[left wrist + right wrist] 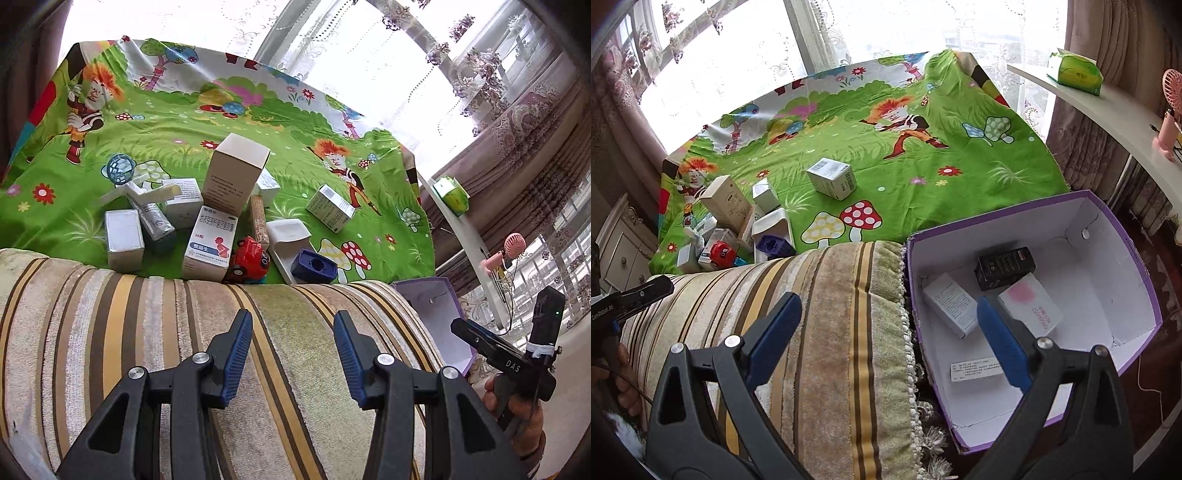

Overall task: Organize rigid objects
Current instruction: 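Move both open grippers back over the remaining items on the bed, then grasp the red-and-blue toy car with the right gripper while the left approaches the silver box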

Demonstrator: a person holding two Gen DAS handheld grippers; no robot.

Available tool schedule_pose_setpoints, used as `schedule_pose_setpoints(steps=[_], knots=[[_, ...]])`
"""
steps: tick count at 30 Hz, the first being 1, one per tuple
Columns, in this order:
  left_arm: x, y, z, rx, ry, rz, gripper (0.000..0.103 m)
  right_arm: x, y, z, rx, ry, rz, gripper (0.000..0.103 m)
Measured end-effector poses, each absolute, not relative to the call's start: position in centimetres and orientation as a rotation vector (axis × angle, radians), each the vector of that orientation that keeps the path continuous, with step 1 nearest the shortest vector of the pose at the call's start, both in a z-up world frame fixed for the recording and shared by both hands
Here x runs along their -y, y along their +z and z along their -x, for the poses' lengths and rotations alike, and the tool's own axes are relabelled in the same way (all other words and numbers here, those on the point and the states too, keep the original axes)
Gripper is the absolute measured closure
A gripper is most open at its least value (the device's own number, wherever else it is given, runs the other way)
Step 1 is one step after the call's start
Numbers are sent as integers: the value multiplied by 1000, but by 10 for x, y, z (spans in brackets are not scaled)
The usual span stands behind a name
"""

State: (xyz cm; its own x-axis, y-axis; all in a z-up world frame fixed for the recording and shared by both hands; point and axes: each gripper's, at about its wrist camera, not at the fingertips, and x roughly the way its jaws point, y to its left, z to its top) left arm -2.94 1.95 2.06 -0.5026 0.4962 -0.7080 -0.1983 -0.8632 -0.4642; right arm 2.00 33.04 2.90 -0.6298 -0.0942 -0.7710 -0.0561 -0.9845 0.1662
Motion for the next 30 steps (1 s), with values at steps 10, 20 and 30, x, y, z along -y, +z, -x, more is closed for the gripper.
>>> schedule_pose_setpoints(steps=[10, 20, 30], knots=[[25, 14, 43, 519, 2468, 1320, 56, -275, 24, 10, 119, -2655, -1344, 6], [46, 7, 66, 464, 2549, 1419, 56, -222, 19, 38, -23, -2504, -1345, 11], [57, -9, 95, 409, 2595, 1559, 56, -175, 0, 76, -188, -2342, -1378, 23]])
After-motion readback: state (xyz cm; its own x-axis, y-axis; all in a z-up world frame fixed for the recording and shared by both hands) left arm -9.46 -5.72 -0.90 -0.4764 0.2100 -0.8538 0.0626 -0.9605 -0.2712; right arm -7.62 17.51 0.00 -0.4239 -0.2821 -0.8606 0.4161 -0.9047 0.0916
